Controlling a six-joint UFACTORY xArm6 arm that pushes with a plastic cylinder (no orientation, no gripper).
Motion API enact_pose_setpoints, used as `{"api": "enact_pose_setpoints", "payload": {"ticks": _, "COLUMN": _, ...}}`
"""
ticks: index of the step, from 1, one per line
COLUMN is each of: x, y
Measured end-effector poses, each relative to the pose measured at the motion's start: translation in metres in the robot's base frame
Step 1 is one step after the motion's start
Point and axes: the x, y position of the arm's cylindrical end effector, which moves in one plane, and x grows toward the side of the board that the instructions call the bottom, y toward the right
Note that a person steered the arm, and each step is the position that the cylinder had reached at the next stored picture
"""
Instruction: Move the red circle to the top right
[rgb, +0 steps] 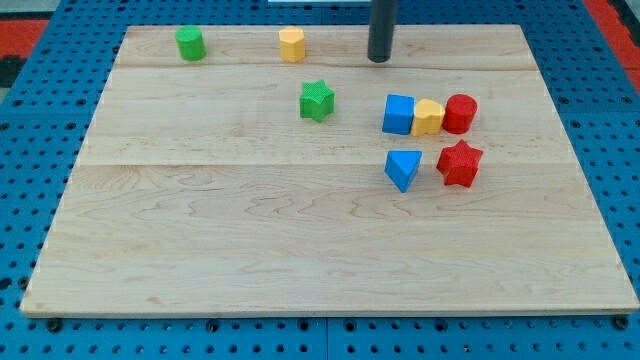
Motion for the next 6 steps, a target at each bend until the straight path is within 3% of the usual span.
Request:
{"api": "enact_pose_setpoints", "payload": {"ticks": 1, "x": 0.011, "y": 0.009}}
{"api": "enact_pose_setpoints", "payload": {"ticks": 2, "x": 0.026, "y": 0.097}}
{"api": "enact_pose_setpoints", "payload": {"ticks": 3, "x": 0.079, "y": 0.184}}
{"api": "enact_pose_setpoints", "payload": {"ticks": 4, "x": 0.127, "y": 0.172}}
{"api": "enact_pose_setpoints", "payload": {"ticks": 6, "x": 0.137, "y": 0.11}}
